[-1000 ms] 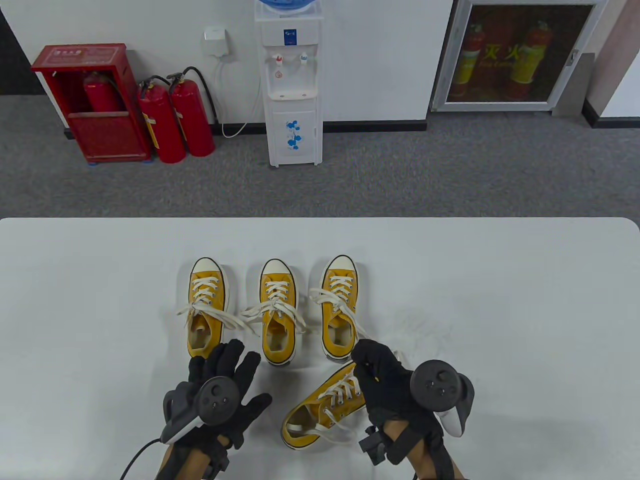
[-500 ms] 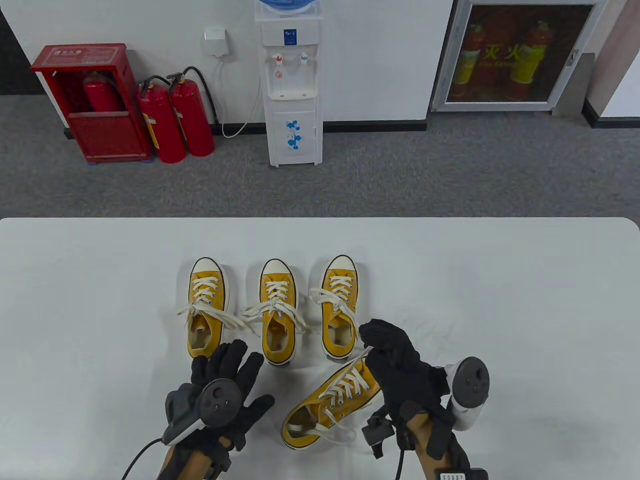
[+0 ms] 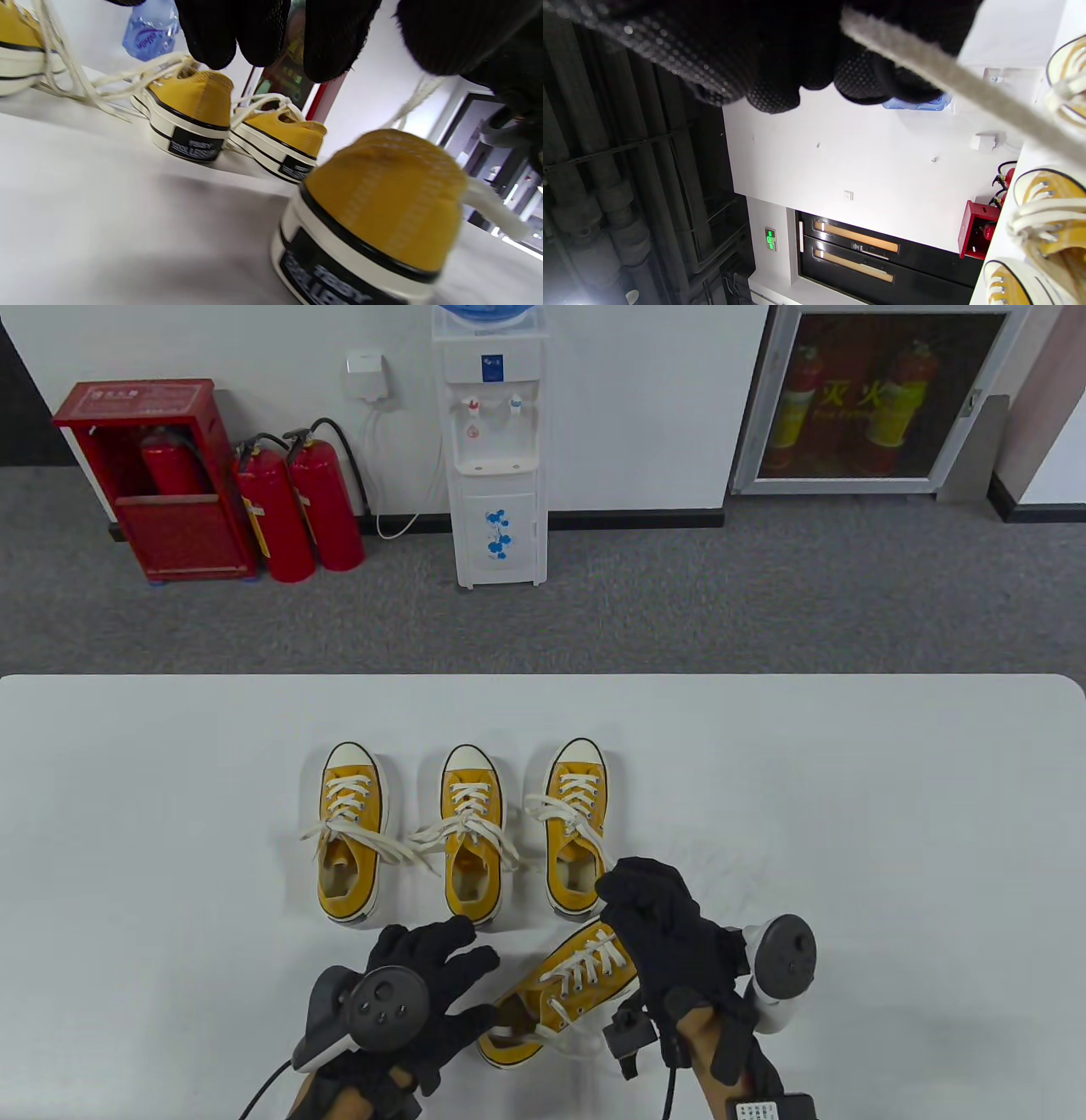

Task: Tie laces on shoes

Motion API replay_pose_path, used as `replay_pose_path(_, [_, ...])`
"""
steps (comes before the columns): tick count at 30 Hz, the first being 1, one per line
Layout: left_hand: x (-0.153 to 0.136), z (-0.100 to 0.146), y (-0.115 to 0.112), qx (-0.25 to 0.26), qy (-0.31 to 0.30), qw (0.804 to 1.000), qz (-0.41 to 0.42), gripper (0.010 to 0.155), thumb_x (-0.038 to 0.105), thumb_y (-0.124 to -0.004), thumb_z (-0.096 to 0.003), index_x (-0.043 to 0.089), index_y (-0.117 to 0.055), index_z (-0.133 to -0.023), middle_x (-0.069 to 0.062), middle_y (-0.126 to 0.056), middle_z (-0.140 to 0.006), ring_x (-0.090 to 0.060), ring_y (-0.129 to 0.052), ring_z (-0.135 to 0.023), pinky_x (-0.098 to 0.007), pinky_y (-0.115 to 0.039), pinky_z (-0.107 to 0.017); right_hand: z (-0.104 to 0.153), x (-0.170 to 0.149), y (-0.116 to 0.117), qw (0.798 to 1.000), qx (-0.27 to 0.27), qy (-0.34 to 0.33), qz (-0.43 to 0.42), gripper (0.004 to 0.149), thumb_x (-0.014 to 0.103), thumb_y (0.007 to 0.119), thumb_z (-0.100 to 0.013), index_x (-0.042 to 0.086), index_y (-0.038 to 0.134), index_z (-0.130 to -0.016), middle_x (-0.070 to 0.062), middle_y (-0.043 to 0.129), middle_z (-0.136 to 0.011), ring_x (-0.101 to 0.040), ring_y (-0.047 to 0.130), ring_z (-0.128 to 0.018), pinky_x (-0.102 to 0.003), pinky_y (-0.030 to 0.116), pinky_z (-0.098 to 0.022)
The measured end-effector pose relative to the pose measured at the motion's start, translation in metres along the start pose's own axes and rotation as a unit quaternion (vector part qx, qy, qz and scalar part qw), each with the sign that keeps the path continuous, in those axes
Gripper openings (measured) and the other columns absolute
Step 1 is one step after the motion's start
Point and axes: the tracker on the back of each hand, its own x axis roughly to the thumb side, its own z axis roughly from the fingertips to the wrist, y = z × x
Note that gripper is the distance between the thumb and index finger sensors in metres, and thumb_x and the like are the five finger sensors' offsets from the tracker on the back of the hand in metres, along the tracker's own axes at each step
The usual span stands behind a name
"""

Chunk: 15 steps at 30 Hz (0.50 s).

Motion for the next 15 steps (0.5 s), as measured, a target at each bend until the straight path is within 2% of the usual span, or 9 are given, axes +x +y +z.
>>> replay_pose_path(7, [0.006,-0.003,-0.006,-0.046,-0.015,0.999,0.016,0.049,0.059,-0.085,-0.0449,0.044,-0.086,-0.092,-0.005,-0.068,-0.117,-0.038,-0.073,-0.105,-0.076,-0.044,-0.077,0.002,-0.003,-0.002,1.000,-0.002,0.007,0.016,0.045,0.037,0.083,-0.046,0.015,0.083,-0.085,-0.010,0.068,-0.095,-0.035,0.081,-0.082,-0.047,0.082,-0.053])
replay_pose_path(11, [0.009,-0.005,-0.011,-0.064,-0.016,0.998,0.002,0.047,0.059,-0.084,-0.0453,0.043,-0.089,-0.089,-0.005,-0.072,-0.115,-0.038,-0.075,-0.104,-0.075,-0.046,-0.077,0.003,-0.003,-0.001,1.000,0.000,0.009,0.024,0.044,0.037,0.083,-0.046,0.015,0.084,-0.084,-0.010,0.068,-0.095,-0.035,0.082,-0.082,-0.047,0.082,-0.053])
replay_pose_path(15, [0.011,-0.007,-0.016,-0.077,-0.013,0.997,-0.019,0.052,0.060,-0.082,-0.0458,0.039,-0.086,-0.093,-0.005,-0.073,-0.115,-0.038,-0.076,-0.103,-0.075,-0.048,-0.076,0.003,-0.003,-0.001,1.000,0.000,0.011,0.029,0.045,0.038,0.082,-0.046,0.015,0.084,-0.084,-0.010,0.069,-0.095,-0.035,0.082,-0.081,-0.047,0.082,-0.052])
